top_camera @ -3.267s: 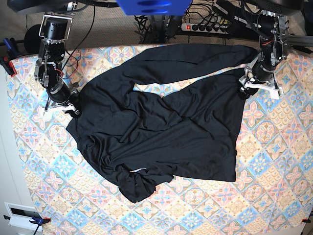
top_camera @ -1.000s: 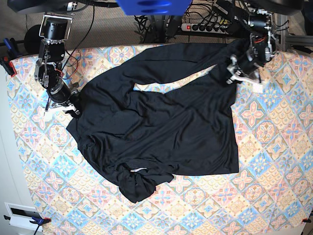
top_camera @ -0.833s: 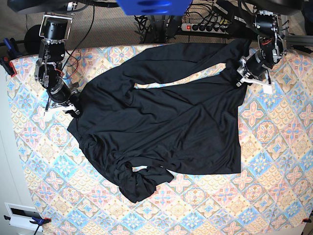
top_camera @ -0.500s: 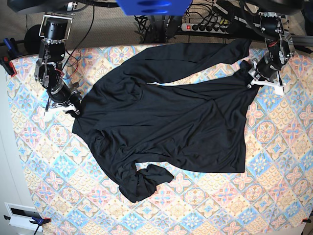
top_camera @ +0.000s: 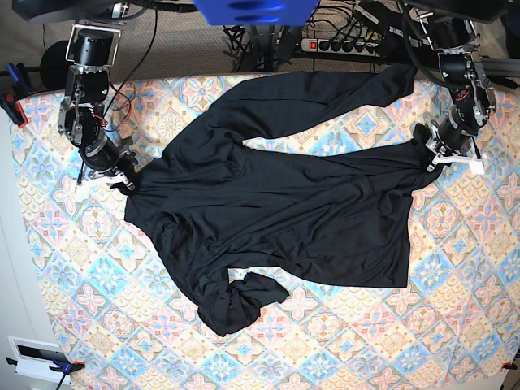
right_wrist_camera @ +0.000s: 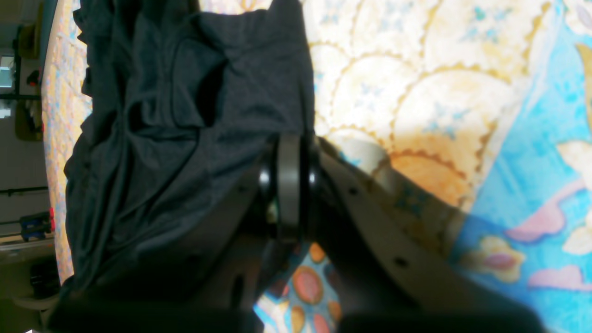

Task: Layout the t-shirt on the table in an organized manner, then fold the t-shirt properly
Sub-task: 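Pull the held hem corner with the left gripper away from the right gripper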

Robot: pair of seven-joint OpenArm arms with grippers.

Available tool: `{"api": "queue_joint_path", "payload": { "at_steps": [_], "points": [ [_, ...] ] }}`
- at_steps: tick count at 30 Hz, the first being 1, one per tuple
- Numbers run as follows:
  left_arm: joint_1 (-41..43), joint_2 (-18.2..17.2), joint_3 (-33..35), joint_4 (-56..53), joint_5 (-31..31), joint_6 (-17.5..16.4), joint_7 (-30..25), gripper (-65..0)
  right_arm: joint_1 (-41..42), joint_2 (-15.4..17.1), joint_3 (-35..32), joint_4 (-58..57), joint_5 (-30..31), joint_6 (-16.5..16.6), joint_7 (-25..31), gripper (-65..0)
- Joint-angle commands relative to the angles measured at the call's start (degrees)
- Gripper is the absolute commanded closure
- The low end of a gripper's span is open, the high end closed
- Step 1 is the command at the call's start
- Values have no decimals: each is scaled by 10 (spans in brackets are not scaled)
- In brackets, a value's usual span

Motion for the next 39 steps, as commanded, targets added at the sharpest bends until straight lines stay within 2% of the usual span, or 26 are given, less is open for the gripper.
{"api": "queue_joint_path", "payload": {
  "at_steps": [1,6,10,15,20,24,26,30,34,39],
  "points": [
    [6,-6,1,-5,41,29,6,-21,2,6,1,5,-6,-4,-11,-11],
    [9,-7,1,-5,41,29,7,-81,2,6,1,5,-6,-4,-11,-13],
    [11,-8,1,-5,41,30,9,-203,2,6,1,5,-6,-4,-11,-22],
    [11,-9,1,-3,37,29,10,-362,1,6,-2,6,-6,-4,-12,-120],
    [10,-10,0,-2,37,28,10,-444,-12,17,-3,45,-6,-4,-12,-204],
    [8,-12,-8,4,37,28,39,-457,-21,20,1,96,-6,-4,-12,-218],
    [11,-15,-32,30,36,28,54,-457,-24,34,1,117,-6,-4,-11,-218],
    [32,-12,-79,86,36,28,77,-457,-26,39,1,139,-6,-4,-11,-218],
    [52,0,-113,142,36,28,79,-457,-26,39,1,142,-6,-4,-11,-218],
    [65,0,-119,190,37,28,76,-457,-24,39,1,142,-6,-4,-11,-218]
  ]
}}
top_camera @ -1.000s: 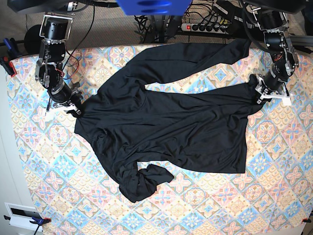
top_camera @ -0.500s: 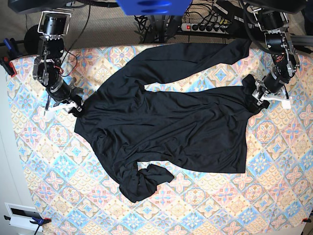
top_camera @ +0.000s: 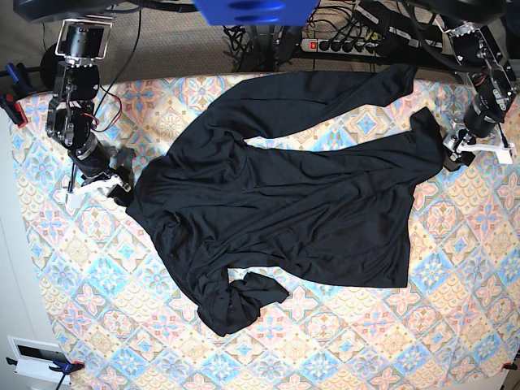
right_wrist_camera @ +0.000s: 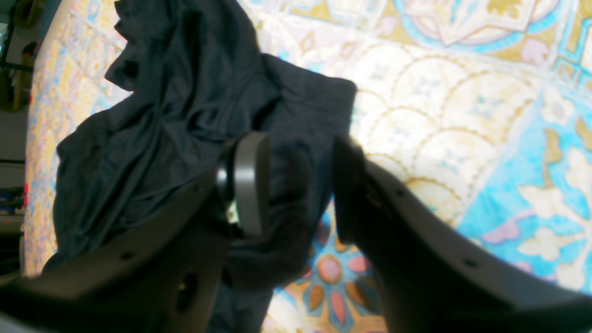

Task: Layout the t-shirt on the table in an organized manner, then fold the t-shirt properly
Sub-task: 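Pull the held hem corner with the left gripper away from the right gripper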

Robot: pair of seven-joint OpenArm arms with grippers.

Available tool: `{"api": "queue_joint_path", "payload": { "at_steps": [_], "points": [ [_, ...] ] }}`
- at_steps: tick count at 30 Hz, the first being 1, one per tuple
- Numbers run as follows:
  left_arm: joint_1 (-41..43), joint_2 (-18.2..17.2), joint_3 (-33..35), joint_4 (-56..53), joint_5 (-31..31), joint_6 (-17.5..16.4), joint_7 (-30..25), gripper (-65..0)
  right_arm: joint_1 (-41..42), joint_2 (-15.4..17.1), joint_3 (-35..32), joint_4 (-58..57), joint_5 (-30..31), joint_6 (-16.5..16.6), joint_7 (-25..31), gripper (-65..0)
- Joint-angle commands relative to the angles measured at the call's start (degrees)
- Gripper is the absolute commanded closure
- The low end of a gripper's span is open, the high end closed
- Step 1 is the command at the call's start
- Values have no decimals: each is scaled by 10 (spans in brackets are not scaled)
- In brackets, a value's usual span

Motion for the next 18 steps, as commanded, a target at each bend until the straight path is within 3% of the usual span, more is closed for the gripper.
{"api": "queue_joint_path", "payload": {
  "at_steps": [1,12,18],
  "points": [
    [1,-9,-4,18,-5,-3,-4,-457,10,9,4,11,8,5,10,-218],
    [-1,-8,-4,39,-17,-3,-6,-458,11,10,4,14,7,5,11,-220],
    [-24,-6,-10,59,-134,-3,-10,-455,12,31,-1,59,7,5,13,-221]
  ]
}}
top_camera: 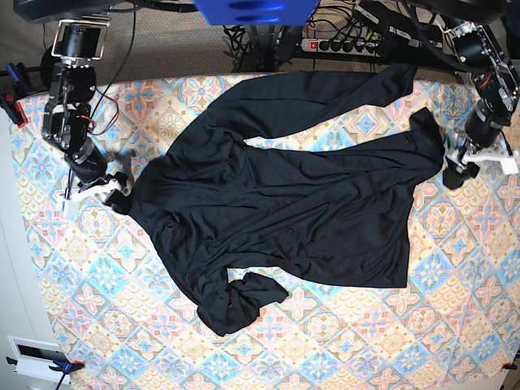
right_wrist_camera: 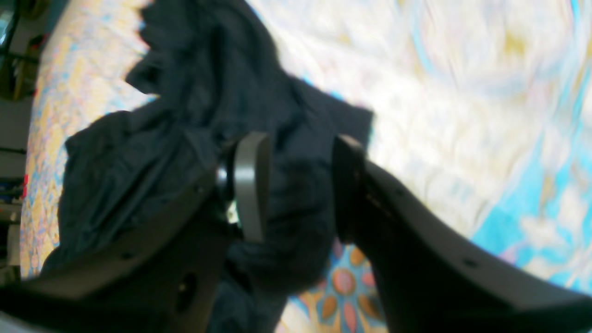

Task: Layout the t-shirt on the table in an organized manner, then fold the t-shirt properly
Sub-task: 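Pull the held hem corner with the left gripper away from the right gripper, then move the left gripper over the shirt body and grasp the side edge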

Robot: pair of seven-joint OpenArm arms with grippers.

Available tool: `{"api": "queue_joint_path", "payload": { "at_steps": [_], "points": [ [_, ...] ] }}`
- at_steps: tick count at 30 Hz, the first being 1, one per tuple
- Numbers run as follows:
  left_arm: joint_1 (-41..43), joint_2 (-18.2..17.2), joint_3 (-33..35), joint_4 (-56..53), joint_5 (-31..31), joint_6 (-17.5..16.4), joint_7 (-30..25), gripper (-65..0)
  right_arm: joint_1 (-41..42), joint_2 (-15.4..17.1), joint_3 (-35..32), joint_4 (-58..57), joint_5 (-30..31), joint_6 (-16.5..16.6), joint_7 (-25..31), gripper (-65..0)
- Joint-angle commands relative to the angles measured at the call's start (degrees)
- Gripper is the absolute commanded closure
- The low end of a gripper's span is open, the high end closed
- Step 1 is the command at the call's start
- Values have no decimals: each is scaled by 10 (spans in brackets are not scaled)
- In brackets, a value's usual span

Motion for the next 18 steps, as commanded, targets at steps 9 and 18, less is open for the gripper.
{"api": "queue_joint_path", "payload": {
  "at_steps": [9,18],
  "points": [
    [-120,32,42,9,-8,-2,-8,-240,93,11,-53,-8,7,5,10,-219],
    [-293,92,188,-154,281,-2,-44,-4,213,10,-208,-158,7,5,15,-218]
  ]
}}
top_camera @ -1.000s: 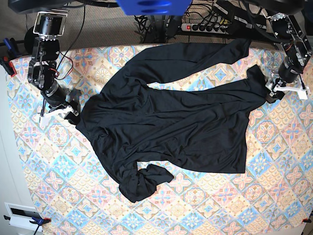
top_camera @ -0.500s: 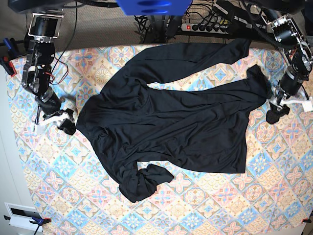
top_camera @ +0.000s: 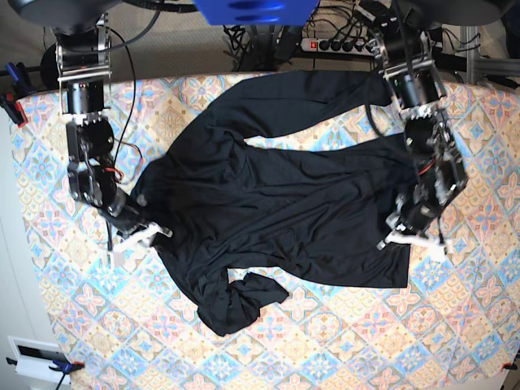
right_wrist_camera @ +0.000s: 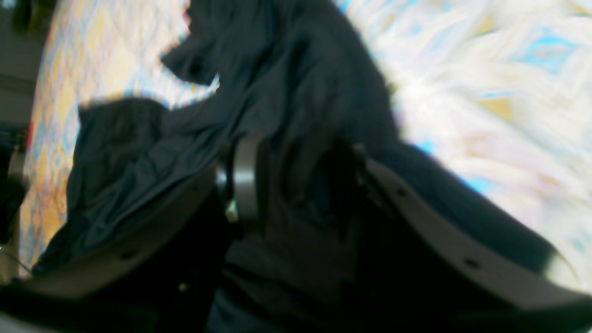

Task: Layout the t-shirt on the table in an organized manner, then fold the t-shirt properly
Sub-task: 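Move the left gripper over the shirt body and grasp the side edge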

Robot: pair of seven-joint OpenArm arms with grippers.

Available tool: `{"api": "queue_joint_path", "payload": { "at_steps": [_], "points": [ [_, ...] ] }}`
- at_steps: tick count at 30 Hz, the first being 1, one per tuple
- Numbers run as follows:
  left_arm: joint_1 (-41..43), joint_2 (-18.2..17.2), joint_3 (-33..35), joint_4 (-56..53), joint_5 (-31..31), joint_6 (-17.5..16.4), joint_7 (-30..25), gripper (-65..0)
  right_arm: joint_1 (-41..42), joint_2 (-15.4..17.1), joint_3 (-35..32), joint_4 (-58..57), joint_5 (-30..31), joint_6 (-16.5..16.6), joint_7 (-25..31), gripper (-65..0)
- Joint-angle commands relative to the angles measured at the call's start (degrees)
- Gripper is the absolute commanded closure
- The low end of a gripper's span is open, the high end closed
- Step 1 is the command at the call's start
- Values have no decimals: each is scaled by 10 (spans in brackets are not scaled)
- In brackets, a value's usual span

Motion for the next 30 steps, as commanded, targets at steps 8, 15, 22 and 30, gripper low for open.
{"api": "queue_joint_path", "payload": {
  "at_steps": [8,15,22,30],
  "points": [
    [-126,-3,71,-247,161,-3,-161,-3,31,8,-30,-3,6,3,28,-218],
    [-201,-7,72,-461,221,-3,-310,-4,29,8,-30,5,6,3,28,-218],
    [-218,-7,68,-498,316,103,-423,-4,28,10,-28,5,6,3,28,-218],
    [-250,-39,67,-498,290,147,-457,-5,28,10,-27,34,6,3,27,-218]
  ]
}}
